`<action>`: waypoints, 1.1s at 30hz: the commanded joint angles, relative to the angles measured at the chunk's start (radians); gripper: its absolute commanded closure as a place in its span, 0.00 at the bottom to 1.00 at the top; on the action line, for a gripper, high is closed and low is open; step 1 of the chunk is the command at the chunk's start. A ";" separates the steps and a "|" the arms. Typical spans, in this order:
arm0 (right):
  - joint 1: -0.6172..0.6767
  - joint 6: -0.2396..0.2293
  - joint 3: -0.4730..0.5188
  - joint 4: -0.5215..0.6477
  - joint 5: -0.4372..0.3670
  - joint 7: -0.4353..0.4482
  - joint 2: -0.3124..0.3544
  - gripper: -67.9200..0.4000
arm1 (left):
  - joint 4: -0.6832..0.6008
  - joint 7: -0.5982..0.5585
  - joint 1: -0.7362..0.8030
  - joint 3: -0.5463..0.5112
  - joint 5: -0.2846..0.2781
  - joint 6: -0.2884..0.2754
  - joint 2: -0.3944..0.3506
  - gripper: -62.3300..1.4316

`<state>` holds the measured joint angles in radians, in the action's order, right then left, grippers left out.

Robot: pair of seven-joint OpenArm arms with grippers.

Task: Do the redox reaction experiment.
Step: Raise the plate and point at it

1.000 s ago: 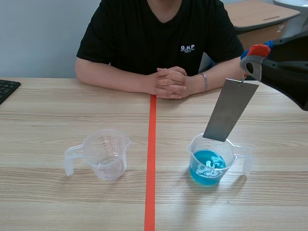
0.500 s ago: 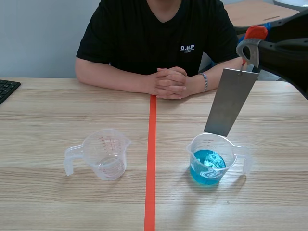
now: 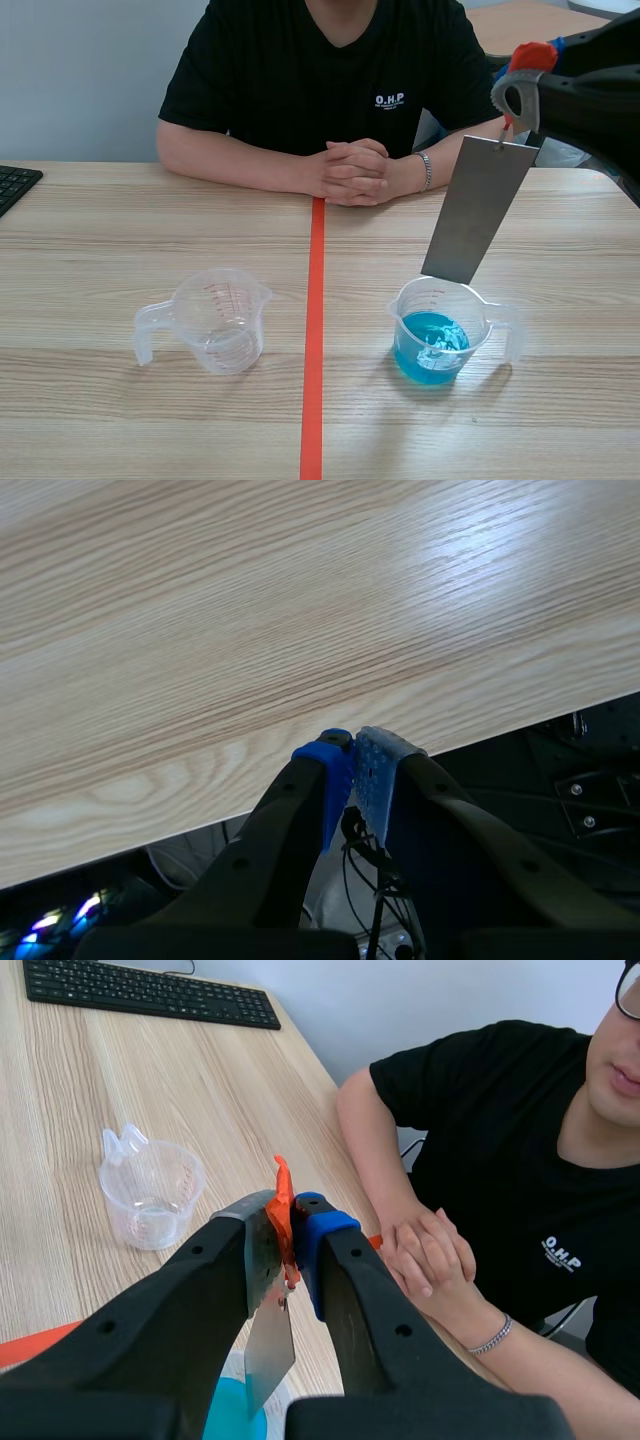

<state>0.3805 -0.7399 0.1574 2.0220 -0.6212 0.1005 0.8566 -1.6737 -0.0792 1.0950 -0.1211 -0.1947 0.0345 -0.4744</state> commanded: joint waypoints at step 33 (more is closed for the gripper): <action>-0.009 -0.006 0.013 0.014 -0.016 -0.002 0.013 0.97 | -0.085 0.013 -0.823 0.543 -0.058 -0.358 -0.354 0.90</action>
<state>0.3805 -0.7399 0.1574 2.0224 -0.6209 0.0895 0.8566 -1.7428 -0.0536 0.2752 0.4305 -0.2504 -0.3241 -0.8482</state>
